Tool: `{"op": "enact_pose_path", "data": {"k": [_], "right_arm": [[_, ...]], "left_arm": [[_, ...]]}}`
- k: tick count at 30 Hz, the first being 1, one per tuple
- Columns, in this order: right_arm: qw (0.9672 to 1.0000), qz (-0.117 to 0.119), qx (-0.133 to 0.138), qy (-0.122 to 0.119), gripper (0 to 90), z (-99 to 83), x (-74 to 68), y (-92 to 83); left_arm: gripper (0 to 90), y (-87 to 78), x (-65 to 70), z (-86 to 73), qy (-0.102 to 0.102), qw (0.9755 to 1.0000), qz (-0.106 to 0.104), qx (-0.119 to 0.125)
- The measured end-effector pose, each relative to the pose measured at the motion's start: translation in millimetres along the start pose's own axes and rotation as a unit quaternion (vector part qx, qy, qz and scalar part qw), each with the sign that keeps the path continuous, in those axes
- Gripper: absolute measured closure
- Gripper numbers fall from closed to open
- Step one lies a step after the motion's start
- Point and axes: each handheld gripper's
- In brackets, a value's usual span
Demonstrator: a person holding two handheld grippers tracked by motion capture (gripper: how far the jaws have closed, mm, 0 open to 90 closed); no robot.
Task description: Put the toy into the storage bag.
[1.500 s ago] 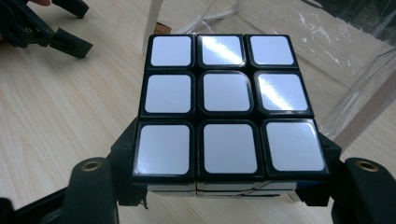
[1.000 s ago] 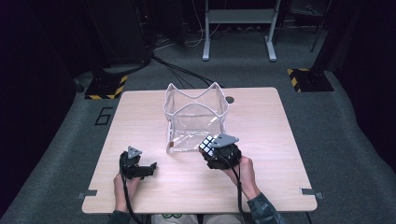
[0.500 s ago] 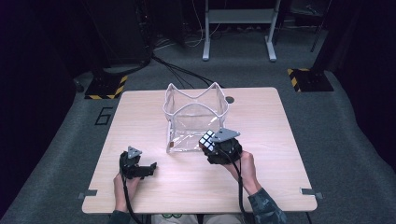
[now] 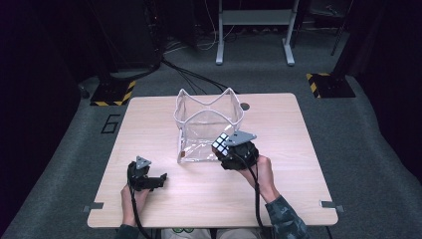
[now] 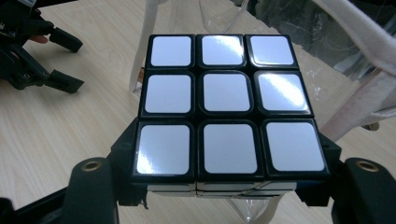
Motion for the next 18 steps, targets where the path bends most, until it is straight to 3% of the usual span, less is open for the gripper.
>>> {"op": "enact_pose_path", "data": {"k": [18], "right_arm": [[0.9999,-0.008,0.005,-0.008,33.3,19.1,8.6,-8.0]], "left_arm": [[5.5,-0.9,-0.7,0.1,0.006,1.0,0.0,-0.006]]}}
Point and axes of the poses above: each handheld gripper's, and its own axes: y roughly forward along the jaws, z roughly out of its top, x roughly to its right, and after that the axes turned 9 degrees about -x, right-handed
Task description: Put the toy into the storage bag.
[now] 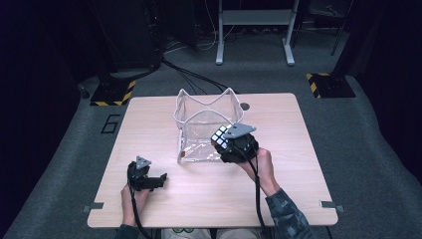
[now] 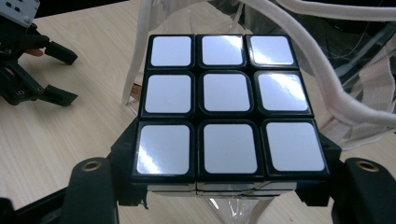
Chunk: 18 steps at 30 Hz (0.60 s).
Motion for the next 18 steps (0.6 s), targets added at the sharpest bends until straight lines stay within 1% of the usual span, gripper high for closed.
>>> {"op": "enact_pose_path", "data": {"k": [2,3,4,5,7,11,12,13,18], "right_arm": [[1.0,-0.001,0.002,-0.001,33.3,2.6,1.1,-1.0],[1.0,-0.001,0.001,0.0,33.3,4.0,1.5,-1.4],[1.0,-0.001,0.002,0.002,33.3,5.4,1.7,-1.8],[1.0,-0.002,0.002,-0.001,33.3,7.0,2.8,-2.1],[1.0,-0.003,0.002,-0.001,33.3,9.2,3.7,-2.6],[1.0,-0.002,0.002,-0.002,33.3,14.2,6.4,-3.6],[1.0,-0.003,0.002,-0.001,33.3,15.6,6.9,-4.0],[1.0,-0.004,0.003,-0.004,33.3,16.8,8.1,-4.2],[1.0,-0.006,0.002,-0.002,33.3,23.7,11.4,-5.4]], "left_arm": [[5.5,0.0,0.0,0.0,0.0,1.0,0.0,0.0],[5.5,0.7,0.8,0.0,-0.006,1.0,0.0,0.005],[5.5,0.6,0.7,0.0,-0.005,1.0,0.0,0.004],[5.5,0.6,0.7,0.0,-0.005,1.0,0.0,0.004],[5.6,0.0,0.0,0.0,0.0,1.0,0.0,0.0],[5.6,0.0,0.0,0.0,0.0,1.0,0.0,0.0],[5.6,0.0,0.0,0.0,0.0,1.0,0.0,0.0],[5.6,0.6,0.8,0.0,-0.006,1.0,-0.001,0.005],[5.6,0.4,0.8,-0.1,-0.005,1.0,-0.001,0.003]]}}
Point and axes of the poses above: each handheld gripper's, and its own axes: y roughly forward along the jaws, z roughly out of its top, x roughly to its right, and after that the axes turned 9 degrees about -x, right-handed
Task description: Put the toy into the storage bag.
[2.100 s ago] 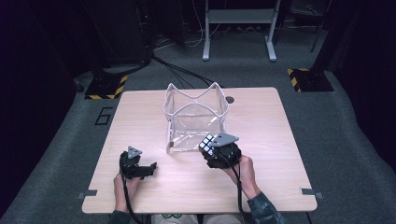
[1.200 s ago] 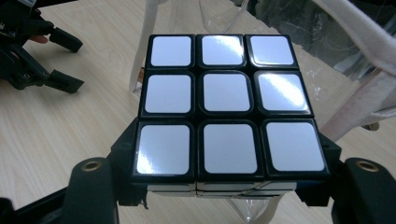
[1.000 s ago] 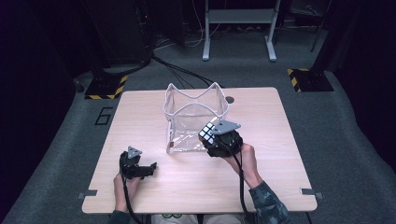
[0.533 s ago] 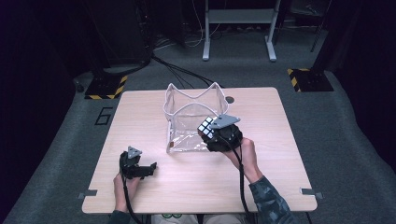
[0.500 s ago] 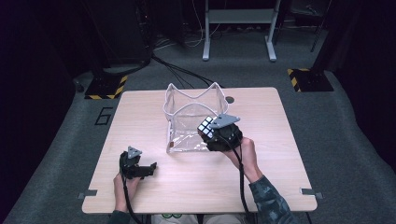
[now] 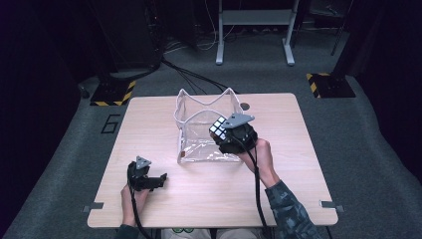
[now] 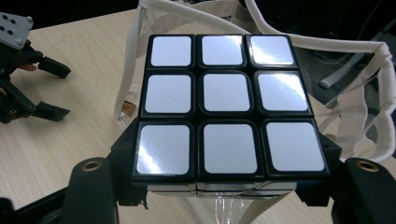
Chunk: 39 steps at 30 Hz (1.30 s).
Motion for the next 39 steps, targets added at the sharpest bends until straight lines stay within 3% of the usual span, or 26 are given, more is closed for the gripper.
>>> {"op": "enact_pose_path", "data": {"k": [23,39], "right_arm": [[0.9999,-0.013,-0.001,-0.011,33.3,30.4,18.8,-3.0],[0.9997,-0.023,-0.007,-0.003,33.3,44.1,34.7,3.6]], "left_arm": [[5.7,-0.3,-0.5,-0.1,0.004,1.0,0.0,-0.002],[5.9,-0.4,-0.4,0.0,0.004,1.0,-0.001,-0.002]]}}
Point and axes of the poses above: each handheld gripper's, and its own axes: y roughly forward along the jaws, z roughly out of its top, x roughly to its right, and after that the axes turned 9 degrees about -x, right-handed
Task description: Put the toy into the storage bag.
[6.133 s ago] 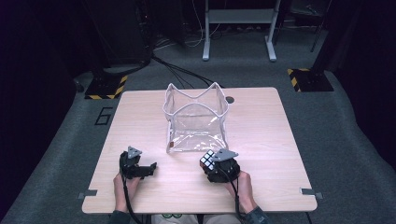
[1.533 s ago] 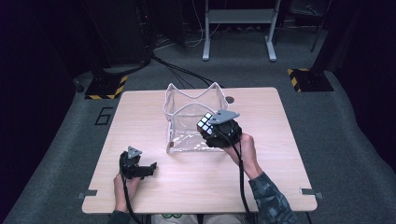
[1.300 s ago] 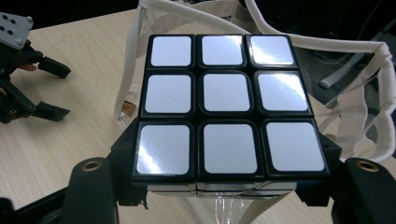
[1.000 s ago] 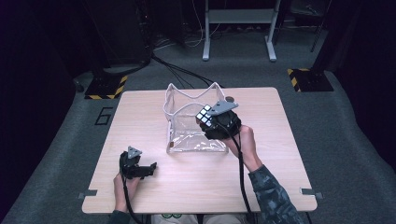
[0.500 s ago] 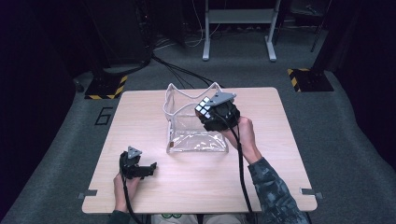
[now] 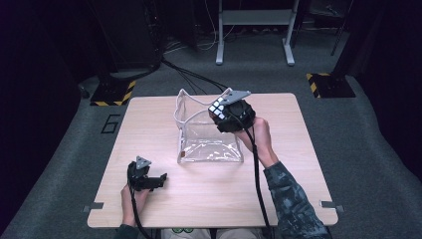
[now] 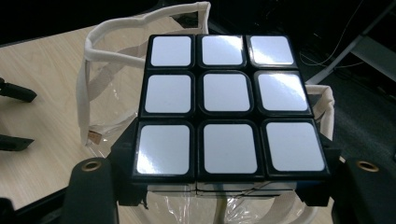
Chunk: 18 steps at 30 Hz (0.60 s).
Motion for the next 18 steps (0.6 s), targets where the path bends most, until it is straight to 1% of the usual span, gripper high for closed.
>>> {"op": "enact_pose_path", "data": {"k": [3,4,7,8,11,12,14,16,18], "right_arm": [[1.0,-0.001,-0.001,0.004,33.3,2.2,4.1,1.6],[1.0,-0.001,-0.002,0.009,33.3,3.2,5.4,2.4],[0.9999,-0.004,-0.006,0.008,33.3,5.5,10.0,5.5],[0.9999,-0.004,-0.009,0.012,33.3,6.2,10.4,6.1],[0.9998,-0.004,-0.013,0.016,33.3,8.8,13.9,9.1],[0.9998,-0.005,-0.012,0.012,33.3,9.3,15.3,9.9],[0.9997,-0.005,-0.015,0.021,33.3,11.5,17.0,11.7],[0.9997,-0.005,-0.016,0.018,33.3,13.4,19.4,13.8],[0.9995,-0.007,-0.021,0.023,33.3,15.7,21.2,16.4]], "left_arm": [[5.9,0.0,0.0,0.0,0.0,1.0,0.0,0.0],[5.9,0.0,0.0,0.0,0.0,1.0,0.0,0.0],[5.9,0.0,0.0,0.0,0.0,1.0,0.0,0.0],[5.9,0.0,0.0,0.0,0.0,1.0,0.0,0.0],[5.9,0.0,0.0,0.0,0.0,1.0,0.0,0.0],[5.9,0.0,0.0,0.0,0.0,1.0,0.0,0.0],[5.9,0.0,0.0,0.0,0.0,1.0,0.0,0.0],[5.9,0.0,-0.1,0.0,0.0,1.0,-0.001,0.0],[6.0,0.0,0.0,0.0,0.0,1.0,-0.001,0.0]]}}
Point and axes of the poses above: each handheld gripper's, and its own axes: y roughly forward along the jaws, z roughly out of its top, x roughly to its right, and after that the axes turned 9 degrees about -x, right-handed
